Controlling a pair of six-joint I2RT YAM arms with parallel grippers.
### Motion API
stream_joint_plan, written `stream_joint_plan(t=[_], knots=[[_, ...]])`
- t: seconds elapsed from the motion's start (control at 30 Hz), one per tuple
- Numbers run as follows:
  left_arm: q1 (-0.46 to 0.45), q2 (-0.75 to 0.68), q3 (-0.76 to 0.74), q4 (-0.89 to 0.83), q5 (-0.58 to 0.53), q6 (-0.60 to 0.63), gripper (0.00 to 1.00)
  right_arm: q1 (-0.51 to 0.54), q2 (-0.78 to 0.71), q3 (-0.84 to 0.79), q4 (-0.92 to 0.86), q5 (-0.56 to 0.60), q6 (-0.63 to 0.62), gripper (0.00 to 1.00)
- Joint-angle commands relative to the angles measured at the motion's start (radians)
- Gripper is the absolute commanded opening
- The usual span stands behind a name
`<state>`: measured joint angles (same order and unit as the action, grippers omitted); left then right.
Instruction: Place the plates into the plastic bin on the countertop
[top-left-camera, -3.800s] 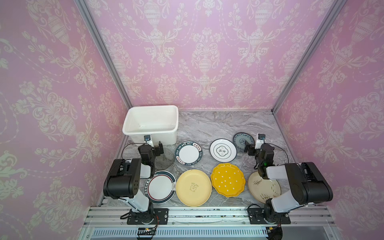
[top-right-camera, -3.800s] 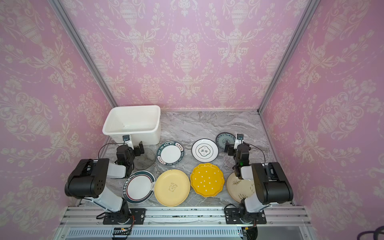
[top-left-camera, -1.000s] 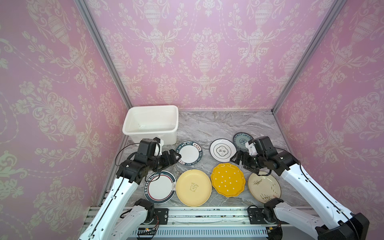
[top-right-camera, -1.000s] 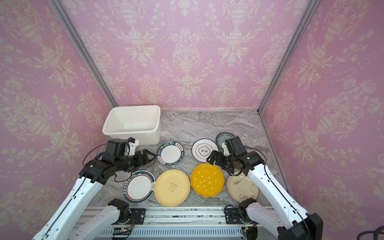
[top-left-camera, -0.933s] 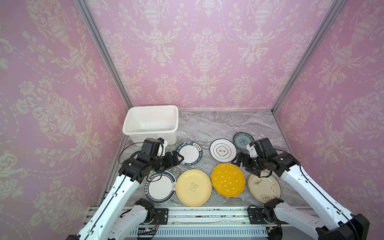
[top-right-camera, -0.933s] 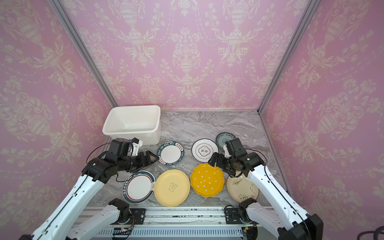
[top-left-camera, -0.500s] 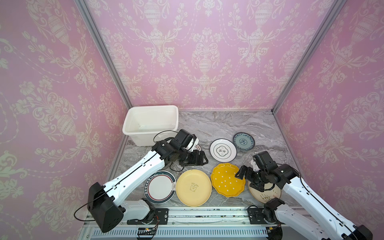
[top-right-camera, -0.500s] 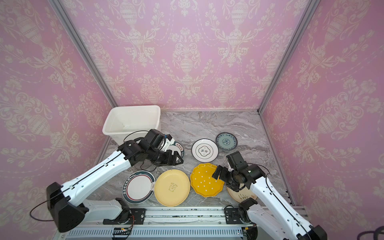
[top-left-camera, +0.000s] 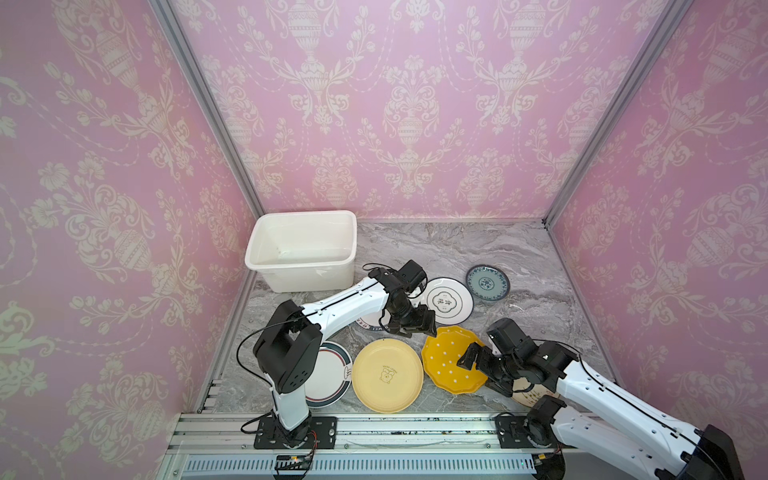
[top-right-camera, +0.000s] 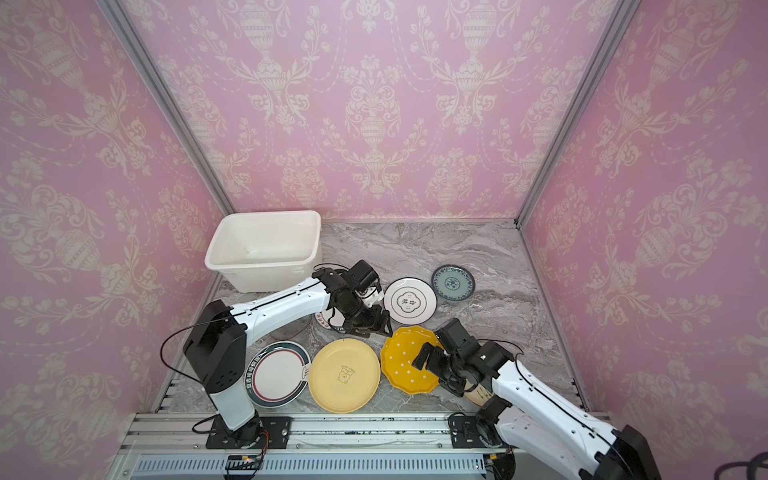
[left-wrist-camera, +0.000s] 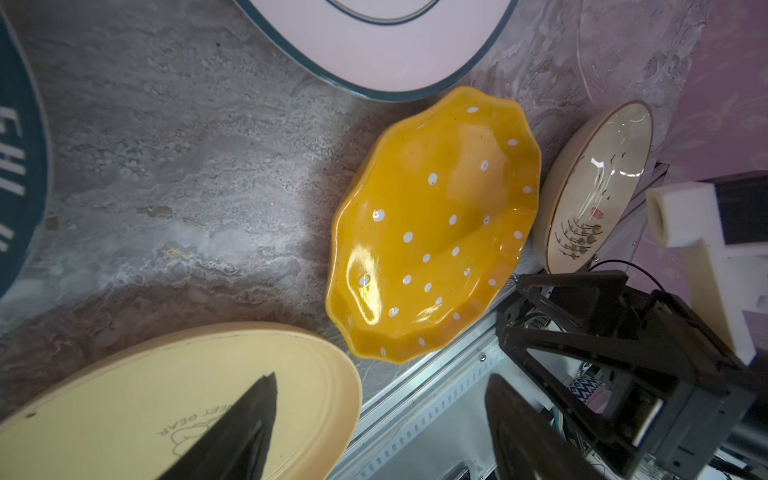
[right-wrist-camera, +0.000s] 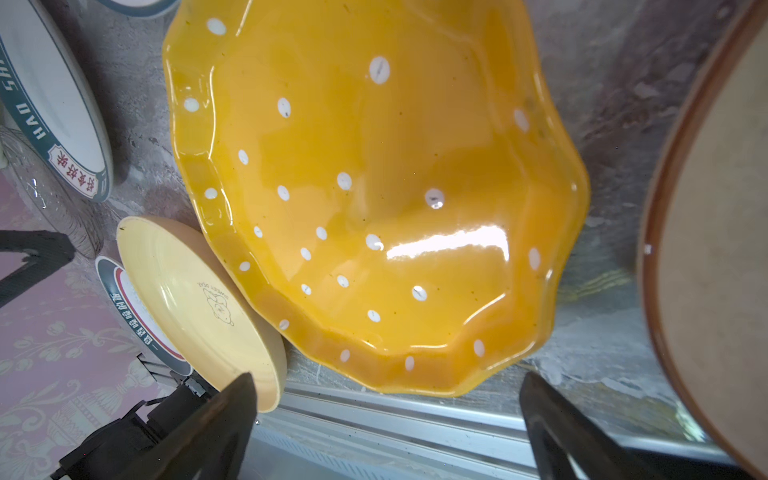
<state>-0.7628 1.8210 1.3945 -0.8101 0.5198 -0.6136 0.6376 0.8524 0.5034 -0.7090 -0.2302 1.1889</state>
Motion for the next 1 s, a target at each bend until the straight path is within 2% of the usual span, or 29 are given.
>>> stream_joint_plan(t=[0.0, 0.43, 0.47, 0.5, 0.97], knots=[[-0.004, 0.058, 0.056, -0.007, 0.049, -0.031, 0.8, 0.018, 0.01, -0.013, 0.031, 0.049, 0.064, 1.0], [-0.004, 0.191, 0.126, -0.018, 0.08, -0.048, 0.79, 0.034, 0.042, -0.001, -0.022, 0.121, 0.08, 1.0], [-0.005, 0.196, 0.126, -0.014, 0.086, -0.048, 0.85, 0.033, 0.042, -0.002, -0.021, 0.122, 0.083, 1.0], [-0.005, 0.203, 0.13, -0.016, 0.091, -0.049, 0.99, 0.033, 0.042, -0.005, -0.019, 0.125, 0.087, 1.0], [-0.005, 0.26, 0.143, -0.011, 0.143, -0.048, 0.9, 0.033, 0.154, -0.005, 0.104, 0.091, 0.081, 1.0]])
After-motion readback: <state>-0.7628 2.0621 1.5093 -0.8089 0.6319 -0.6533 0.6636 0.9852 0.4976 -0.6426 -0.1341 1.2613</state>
